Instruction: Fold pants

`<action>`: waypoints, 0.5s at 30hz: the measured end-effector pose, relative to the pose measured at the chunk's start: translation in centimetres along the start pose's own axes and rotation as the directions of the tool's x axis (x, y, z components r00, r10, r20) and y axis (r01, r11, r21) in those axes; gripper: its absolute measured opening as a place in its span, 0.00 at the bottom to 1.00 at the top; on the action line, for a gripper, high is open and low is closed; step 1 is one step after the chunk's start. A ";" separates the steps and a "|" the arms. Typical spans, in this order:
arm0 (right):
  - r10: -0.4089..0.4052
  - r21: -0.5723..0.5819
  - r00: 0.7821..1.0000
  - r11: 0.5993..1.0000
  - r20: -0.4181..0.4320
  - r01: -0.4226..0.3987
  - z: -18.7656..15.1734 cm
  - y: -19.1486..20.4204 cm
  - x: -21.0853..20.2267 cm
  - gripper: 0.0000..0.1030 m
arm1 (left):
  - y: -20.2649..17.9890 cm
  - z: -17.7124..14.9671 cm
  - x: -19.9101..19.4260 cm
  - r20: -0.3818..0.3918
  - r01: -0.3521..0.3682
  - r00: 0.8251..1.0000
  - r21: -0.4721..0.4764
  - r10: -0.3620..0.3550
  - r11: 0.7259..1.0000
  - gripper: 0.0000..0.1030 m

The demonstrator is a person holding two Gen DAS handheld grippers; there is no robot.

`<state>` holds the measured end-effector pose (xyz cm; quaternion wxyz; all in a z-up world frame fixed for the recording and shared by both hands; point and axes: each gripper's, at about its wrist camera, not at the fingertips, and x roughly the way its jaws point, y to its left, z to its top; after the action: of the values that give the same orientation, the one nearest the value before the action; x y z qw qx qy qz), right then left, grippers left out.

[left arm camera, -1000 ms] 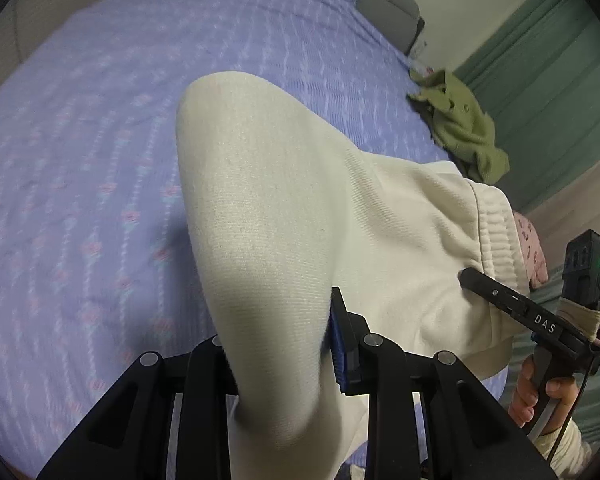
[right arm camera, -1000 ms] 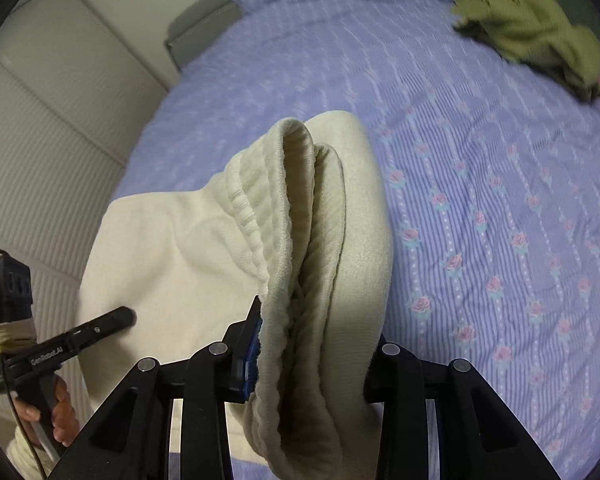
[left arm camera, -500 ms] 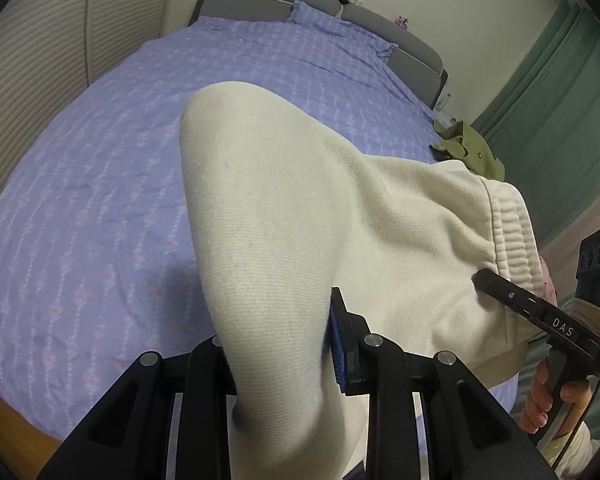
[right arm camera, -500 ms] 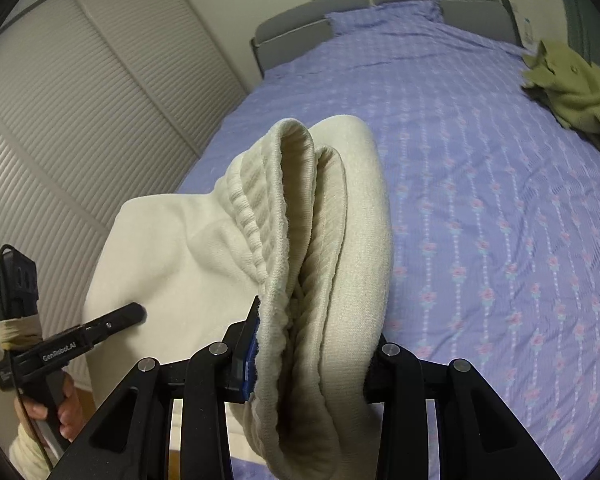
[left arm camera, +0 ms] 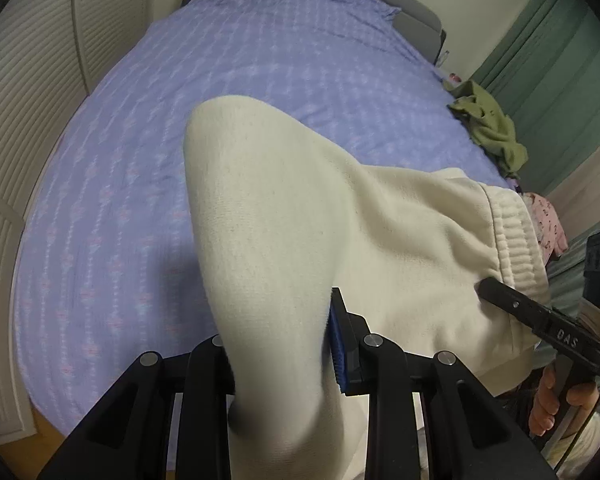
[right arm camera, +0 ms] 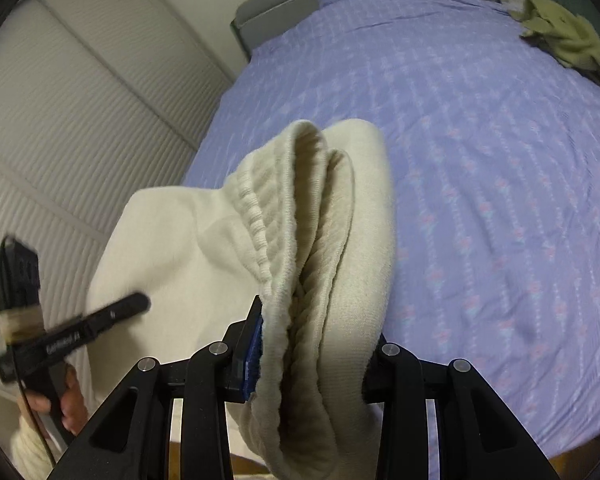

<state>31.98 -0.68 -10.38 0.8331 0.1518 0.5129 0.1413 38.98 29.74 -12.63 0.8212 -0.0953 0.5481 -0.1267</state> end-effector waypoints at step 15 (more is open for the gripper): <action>-0.046 -0.084 0.982 0.996 -0.184 0.030 1.7 9.6 15.5 0.35 | 14.5 3.1 5.1 -0.108 -0.059 0.992 0.024 0.061 0.998 0.27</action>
<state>39.50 13.94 -18.44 0.7897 0.0943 0.5849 0.1595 45.24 41.94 -20.14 0.7945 -0.0633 0.5934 -0.1128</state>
